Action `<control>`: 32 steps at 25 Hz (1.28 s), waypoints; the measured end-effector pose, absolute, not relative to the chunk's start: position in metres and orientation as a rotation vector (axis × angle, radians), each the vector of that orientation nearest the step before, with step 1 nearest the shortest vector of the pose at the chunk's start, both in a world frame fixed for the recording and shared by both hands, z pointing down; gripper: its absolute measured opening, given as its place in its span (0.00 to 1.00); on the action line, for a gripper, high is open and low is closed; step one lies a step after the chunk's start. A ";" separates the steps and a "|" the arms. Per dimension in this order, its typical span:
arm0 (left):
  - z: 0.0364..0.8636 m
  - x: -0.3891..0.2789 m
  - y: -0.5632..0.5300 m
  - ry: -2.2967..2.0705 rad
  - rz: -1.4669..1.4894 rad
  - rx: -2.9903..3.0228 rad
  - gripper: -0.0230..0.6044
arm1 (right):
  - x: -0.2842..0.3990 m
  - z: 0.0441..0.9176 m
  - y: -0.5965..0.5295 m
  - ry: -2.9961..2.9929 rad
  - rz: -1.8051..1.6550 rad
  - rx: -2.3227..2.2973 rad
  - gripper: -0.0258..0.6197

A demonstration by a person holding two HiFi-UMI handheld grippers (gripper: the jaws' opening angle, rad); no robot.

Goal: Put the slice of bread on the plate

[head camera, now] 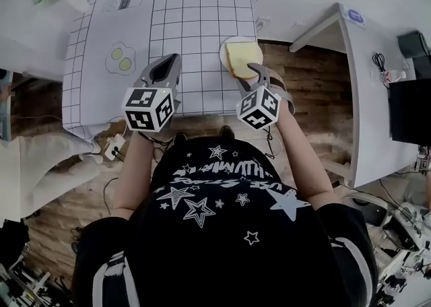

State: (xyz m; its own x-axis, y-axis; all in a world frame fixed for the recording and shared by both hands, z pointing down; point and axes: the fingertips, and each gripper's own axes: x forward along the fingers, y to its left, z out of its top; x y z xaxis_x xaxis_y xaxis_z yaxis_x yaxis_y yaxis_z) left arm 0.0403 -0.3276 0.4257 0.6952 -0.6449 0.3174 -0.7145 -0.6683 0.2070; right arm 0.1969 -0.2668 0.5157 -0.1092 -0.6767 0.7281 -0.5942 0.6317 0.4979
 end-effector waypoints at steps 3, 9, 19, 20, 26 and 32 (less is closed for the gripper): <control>0.425 0.032 -0.327 -1.042 0.302 2.605 0.05 | 0.179 0.487 -0.278 -1.868 -0.059 1.160 0.33; 0.424 0.000 -0.328 -1.015 0.290 2.622 0.05 | 0.137 0.448 -0.301 -1.977 -0.054 1.323 0.33; 0.429 -0.045 -0.329 -0.939 0.316 2.656 0.05 | 0.080 0.439 -0.307 -2.056 0.076 1.473 0.32; 0.429 -0.047 -0.329 -0.922 0.317 2.665 0.05 | 0.077 0.439 -0.305 -2.052 0.087 1.491 0.29; 0.433 -0.045 -0.325 -0.825 0.317 2.693 0.05 | 0.072 0.447 -0.287 -2.021 0.152 1.583 0.14; 0.430 -0.030 -0.299 -0.734 0.323 2.722 0.05 | 0.073 0.439 -0.266 -2.063 0.238 1.674 0.08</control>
